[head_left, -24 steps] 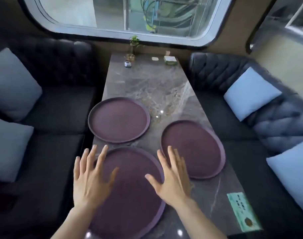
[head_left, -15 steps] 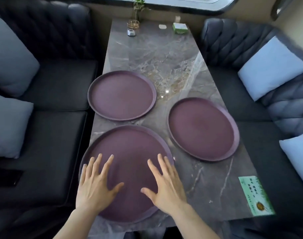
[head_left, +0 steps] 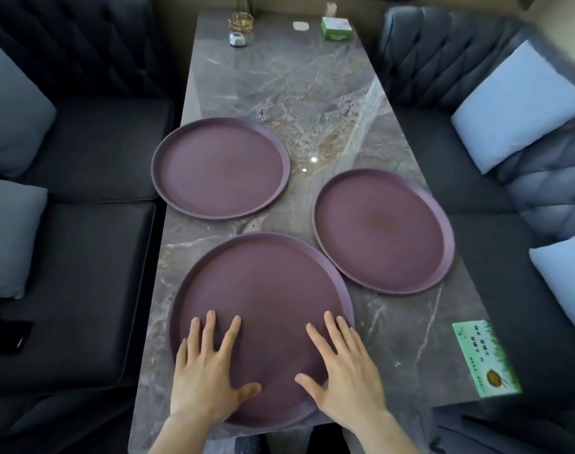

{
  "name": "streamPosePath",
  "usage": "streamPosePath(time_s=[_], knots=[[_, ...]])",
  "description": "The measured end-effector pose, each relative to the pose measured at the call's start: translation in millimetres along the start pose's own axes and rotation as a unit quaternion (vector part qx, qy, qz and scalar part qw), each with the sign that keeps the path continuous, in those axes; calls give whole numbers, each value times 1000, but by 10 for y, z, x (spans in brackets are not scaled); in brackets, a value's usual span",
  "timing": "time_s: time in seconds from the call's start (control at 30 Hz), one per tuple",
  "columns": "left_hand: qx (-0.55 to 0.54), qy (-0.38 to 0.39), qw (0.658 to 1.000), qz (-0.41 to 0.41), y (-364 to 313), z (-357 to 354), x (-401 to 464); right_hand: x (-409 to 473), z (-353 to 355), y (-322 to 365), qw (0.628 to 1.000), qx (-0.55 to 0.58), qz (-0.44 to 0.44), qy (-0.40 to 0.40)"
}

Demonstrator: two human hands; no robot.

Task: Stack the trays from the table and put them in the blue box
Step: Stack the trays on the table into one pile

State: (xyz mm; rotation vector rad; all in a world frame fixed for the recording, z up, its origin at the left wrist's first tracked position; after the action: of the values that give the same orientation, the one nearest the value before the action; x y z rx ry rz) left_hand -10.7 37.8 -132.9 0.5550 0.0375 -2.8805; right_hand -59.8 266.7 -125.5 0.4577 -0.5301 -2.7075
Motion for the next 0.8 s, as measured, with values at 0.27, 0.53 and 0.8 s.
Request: streamPosePath(time_s=[0.27, 0.53, 0.8], knots=[[19, -12, 1000, -12, -470, -20, 36, -94, 210, -391, 999, -7, -43, -11], [-121, -114, 984, 62, -717, 719, 594, 159, 1086, -883, 978, 83, -101, -163], [-295, -107, 942, 119, -1250, 1305, 1728, 763, 1902, -2016, 943, 137, -224, -207]])
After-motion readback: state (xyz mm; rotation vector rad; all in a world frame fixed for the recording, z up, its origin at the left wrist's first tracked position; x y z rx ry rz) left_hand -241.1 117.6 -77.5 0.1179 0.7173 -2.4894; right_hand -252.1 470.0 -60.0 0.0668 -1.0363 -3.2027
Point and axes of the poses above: each hand's wrist, its own x-axis towards the middle knuckle, its own z-axis out of the back of the hand, y = z × x, the point moved 7 cm from there along x, towards the middle knuckle, and after that the axes turned 13 degrees about x, right-handed, at the moved point
